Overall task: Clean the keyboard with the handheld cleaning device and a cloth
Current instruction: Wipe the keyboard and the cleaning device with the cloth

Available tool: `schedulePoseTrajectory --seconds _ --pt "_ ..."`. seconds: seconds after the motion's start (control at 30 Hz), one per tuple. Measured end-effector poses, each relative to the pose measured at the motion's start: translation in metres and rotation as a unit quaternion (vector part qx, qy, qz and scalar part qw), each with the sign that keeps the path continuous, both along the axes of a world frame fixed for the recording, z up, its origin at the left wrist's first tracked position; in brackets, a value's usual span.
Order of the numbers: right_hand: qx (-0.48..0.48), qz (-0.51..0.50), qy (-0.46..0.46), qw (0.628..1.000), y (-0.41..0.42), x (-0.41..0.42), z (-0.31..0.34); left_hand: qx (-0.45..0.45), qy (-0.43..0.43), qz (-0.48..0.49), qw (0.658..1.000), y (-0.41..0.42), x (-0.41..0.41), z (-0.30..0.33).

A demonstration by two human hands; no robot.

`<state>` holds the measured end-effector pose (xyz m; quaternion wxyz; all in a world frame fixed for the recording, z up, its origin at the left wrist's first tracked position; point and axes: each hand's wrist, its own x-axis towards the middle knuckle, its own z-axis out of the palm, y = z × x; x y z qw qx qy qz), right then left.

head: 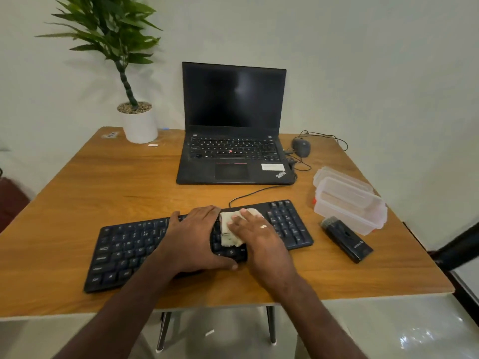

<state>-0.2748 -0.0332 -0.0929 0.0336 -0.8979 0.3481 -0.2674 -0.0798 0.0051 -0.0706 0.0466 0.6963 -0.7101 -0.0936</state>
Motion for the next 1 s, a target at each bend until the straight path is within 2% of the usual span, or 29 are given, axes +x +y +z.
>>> schedulePoseTrajectory --seconds 0.07,0.13,0.23,0.27,0.33,0.4,0.47,0.53,0.73,0.83,0.9,1.0 --pt "0.017 0.003 0.022 1.000 -0.006 -0.013 0.007 0.004 0.005 -0.001 1.000 0.001 0.002 0.002" --pt "0.090 -0.059 0.031 0.994 -0.022 -0.032 0.010 0.009 0.011 0.001 1.000 0.000 0.004 0.003" --pt "0.209 -0.134 -0.036 0.968 -0.049 -0.055 0.023 0.021 0.014 0.009 1.000 -0.001 0.004 0.002" --pt "0.205 -0.154 -0.048 0.965 -0.052 -0.056 0.026 0.021 0.013 0.010 1.000 -0.001 0.004 0.001" --pt "0.138 -0.179 -0.048 0.973 -0.047 -0.046 0.031 0.024 0.013 0.010 1.000 -0.002 0.004 0.001" --pt "0.118 -0.135 -0.043 0.983 -0.033 -0.024 0.036 0.019 0.015 0.009 1.000 -0.003 0.004 0.000" --pt "0.113 -0.059 0.020 0.992 -0.023 -0.008 0.025 0.012 0.017 0.006 1.000 -0.003 0.003 0.001" --pt "0.114 -0.040 0.053 0.991 -0.021 -0.007 0.016 0.016 0.014 0.006 1.000 -0.003 0.004 0.002" --pt "0.178 -0.207 0.056 0.960 -0.051 -0.061 0.037 0.041 0.014 0.013 0.999 -0.004 0.004 0.004" --pt "0.191 -0.272 0.000 0.943 -0.060 -0.079 0.046 0.033 0.018 0.012 0.999 -0.004 0.004 0.004" --pt "0.200 -0.251 -0.043 0.946 -0.053 -0.075 0.047 0.032 0.020 0.013 0.999 -0.004 0.003 0.004" --pt "0.166 -0.166 -0.014 0.972 -0.034 -0.049 0.035 0.042 0.017 0.013 0.999 -0.004 0.003 0.007"
